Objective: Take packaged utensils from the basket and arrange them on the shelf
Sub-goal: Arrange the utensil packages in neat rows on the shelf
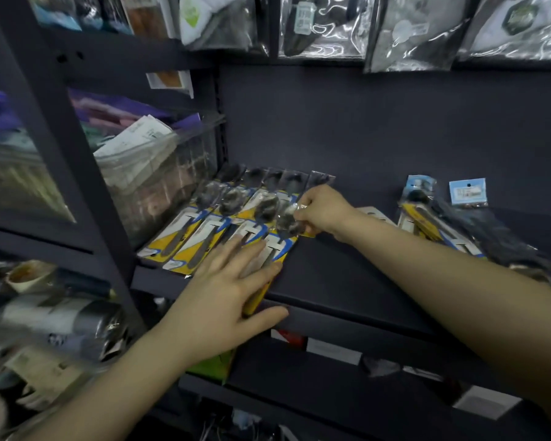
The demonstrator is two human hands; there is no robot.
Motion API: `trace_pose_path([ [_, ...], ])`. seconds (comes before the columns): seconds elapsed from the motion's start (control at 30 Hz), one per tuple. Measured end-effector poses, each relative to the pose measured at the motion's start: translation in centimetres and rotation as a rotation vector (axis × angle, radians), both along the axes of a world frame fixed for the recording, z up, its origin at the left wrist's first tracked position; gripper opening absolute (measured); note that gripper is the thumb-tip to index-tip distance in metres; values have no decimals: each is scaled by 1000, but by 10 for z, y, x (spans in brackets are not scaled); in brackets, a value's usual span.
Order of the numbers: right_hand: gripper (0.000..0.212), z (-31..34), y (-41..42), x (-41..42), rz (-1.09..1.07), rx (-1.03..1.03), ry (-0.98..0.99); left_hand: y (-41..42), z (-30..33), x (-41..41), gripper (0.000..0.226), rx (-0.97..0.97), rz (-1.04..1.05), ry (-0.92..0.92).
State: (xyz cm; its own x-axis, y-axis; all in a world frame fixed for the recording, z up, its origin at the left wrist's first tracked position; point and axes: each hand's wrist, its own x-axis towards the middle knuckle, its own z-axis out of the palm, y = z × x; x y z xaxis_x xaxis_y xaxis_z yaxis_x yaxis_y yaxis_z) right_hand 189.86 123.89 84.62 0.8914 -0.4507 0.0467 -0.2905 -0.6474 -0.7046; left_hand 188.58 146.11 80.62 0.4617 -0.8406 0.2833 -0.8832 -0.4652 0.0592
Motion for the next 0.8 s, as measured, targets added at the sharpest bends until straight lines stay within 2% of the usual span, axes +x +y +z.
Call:
trace_pose_path([
  [0.1,19,-1,0,2,-46,-214,44,4,-8,3,67,55,44,-45],
  [0.3,24,3,-11,-5,-82,-354,77,2,-10,3,70,76,53,-28],
  [0.4,27,0,-10,-10,-86,-364,51,0,-12,-1,72,81,40,-51],
  [0.57,49,-12,1,-13,-43,-240,73,2,-11,3,72,24,-11,-13],
  [0.7,42,-12,3,-14,-31,-437,45,2,-11,14,68,47,-145,-116],
  [0.8,38,-4,1,-7,-7,-333,-2,2,-10,17,70,58,-128,-124],
])
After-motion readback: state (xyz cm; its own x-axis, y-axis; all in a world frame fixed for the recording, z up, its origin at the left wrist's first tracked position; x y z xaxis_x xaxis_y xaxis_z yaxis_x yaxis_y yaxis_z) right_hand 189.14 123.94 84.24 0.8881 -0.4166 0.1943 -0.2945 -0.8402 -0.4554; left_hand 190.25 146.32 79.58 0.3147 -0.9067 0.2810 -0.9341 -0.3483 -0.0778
